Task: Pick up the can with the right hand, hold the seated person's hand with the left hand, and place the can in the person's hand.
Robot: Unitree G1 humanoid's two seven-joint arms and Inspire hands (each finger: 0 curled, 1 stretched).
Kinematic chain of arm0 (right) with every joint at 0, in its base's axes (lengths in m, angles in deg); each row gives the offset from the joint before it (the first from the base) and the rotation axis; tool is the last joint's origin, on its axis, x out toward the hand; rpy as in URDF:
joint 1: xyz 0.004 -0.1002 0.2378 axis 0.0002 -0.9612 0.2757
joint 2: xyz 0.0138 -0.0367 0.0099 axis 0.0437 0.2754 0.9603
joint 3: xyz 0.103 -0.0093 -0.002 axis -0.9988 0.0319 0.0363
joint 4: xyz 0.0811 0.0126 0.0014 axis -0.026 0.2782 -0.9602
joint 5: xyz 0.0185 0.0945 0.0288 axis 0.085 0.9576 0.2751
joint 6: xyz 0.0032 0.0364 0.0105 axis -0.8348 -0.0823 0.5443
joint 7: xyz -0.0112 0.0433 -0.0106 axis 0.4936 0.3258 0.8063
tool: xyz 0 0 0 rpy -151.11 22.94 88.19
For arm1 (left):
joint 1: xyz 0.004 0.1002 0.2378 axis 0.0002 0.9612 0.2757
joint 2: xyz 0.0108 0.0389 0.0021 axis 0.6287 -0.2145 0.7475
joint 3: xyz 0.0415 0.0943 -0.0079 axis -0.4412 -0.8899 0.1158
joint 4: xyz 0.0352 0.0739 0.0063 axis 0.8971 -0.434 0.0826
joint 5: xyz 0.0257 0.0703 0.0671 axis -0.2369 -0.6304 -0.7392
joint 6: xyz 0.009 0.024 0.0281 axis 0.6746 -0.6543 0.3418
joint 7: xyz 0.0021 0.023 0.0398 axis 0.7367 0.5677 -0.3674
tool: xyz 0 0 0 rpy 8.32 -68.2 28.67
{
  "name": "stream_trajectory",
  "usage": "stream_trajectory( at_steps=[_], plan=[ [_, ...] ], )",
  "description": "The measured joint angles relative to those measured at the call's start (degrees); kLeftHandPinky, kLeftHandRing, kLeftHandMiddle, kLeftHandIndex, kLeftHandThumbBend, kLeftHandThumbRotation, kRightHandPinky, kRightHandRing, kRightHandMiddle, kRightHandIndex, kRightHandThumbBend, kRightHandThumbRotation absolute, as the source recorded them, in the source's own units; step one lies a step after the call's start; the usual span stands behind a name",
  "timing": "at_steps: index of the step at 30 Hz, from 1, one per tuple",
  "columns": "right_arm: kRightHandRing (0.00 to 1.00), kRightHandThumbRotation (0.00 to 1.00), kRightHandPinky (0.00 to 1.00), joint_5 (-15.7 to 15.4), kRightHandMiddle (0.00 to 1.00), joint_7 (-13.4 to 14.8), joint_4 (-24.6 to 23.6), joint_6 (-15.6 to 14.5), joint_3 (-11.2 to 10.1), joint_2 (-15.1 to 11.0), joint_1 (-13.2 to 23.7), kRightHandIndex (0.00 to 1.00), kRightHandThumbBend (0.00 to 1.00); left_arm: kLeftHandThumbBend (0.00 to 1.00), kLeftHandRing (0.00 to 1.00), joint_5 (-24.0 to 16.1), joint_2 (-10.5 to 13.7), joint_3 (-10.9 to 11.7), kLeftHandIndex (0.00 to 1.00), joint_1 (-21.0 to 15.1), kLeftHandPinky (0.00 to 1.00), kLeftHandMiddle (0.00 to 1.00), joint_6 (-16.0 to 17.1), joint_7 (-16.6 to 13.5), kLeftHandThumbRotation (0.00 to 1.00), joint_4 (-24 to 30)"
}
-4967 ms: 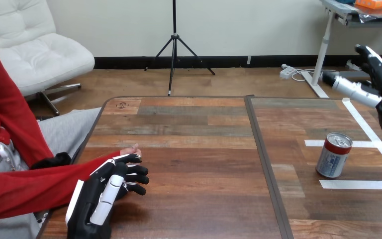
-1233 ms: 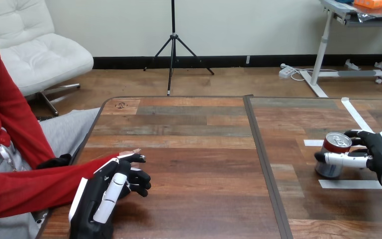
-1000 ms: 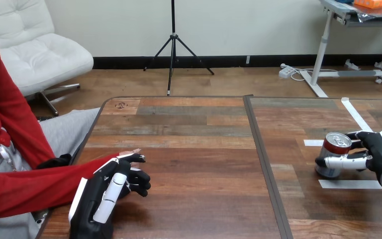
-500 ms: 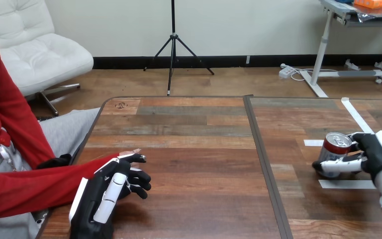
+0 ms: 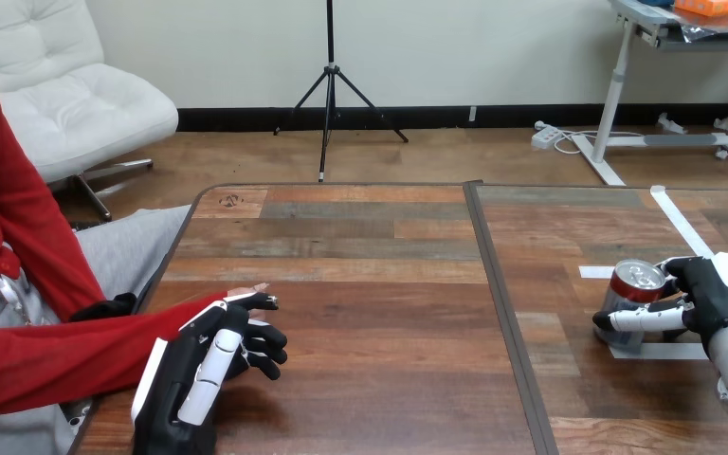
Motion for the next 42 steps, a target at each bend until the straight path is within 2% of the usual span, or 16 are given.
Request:
stream_trajectory(
  at_steps=[15,42],
  plan=[
    [0.49,0.00,0.46,0.02,0.51,0.12,0.00,0.20,-0.02,0.33,0.00,0.49,0.88,0.68,0.42,0.00,0.00,0.01,0.61,0.00,0.33,0.47,0.00,0.17,0.78,-0.01],
    [0.43,0.00,0.39,0.28,0.45,0.40,0.00,2.19,0.00,1.88,-0.13,0.46,0.81,0.68,0.40,-0.04,0.00,0.01,0.60,-0.01,0.31,0.46,0.01,0.10,0.78,-0.02]
  ],
)
